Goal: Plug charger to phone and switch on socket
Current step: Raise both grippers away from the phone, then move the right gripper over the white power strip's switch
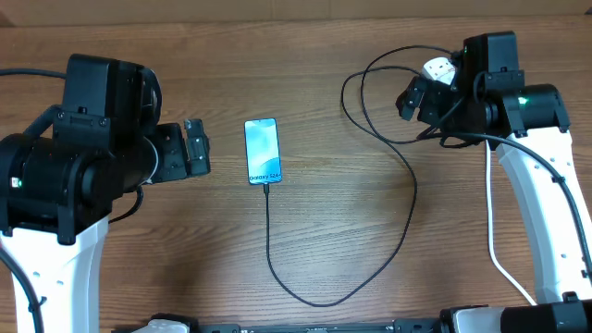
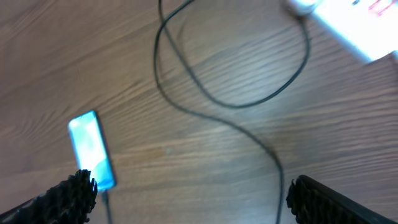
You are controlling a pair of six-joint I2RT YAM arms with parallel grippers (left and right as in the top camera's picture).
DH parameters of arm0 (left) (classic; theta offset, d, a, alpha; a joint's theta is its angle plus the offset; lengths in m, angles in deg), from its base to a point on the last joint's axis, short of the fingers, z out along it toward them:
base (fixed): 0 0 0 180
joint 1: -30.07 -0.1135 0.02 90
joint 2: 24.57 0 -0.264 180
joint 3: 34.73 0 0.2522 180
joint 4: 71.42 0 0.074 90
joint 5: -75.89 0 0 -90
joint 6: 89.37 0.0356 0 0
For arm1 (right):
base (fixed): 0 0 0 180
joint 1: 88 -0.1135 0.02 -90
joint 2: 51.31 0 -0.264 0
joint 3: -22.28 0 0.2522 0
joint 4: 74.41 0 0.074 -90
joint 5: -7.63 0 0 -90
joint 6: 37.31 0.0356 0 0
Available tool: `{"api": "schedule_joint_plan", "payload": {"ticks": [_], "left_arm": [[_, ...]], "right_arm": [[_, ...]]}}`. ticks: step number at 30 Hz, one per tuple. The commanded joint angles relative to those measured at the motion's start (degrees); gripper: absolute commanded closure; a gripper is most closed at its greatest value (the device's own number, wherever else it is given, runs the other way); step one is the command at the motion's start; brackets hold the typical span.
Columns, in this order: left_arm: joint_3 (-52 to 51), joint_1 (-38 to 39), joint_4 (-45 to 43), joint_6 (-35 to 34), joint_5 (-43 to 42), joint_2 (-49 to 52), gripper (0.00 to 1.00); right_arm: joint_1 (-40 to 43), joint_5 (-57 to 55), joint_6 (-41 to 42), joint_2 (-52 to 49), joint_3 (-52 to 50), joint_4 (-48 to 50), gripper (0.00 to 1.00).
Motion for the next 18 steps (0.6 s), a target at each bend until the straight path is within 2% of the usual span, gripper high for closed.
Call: {"api": "schedule_joint_plan", "payload": {"ticks": [1, 9, 15, 18], "left_arm": [[-0.3, 0.0, -0.1, -1.4, 2.1, 0.7, 0.00], [-0.3, 0.0, -0.1, -1.4, 2.1, 2.0, 0.00], [-0.3, 0.0, -0.1, -1.4, 2.1, 2.0, 0.01], [-0.3, 0.0, -0.1, -1.4, 2.1, 2.0, 0.01]], "right_arm": [[0.2, -8.3, -0.2, 0.2, 1.2, 1.8, 0.00], [0.2, -14.7, -0.2, 0.1, 1.2, 8.6, 0.00], [0.3, -23.8, -0.2, -0.3, 1.2, 11.5, 0.00], [1.4, -24.9, -3.4, -1.2, 1.2, 11.4, 0.00]]}}
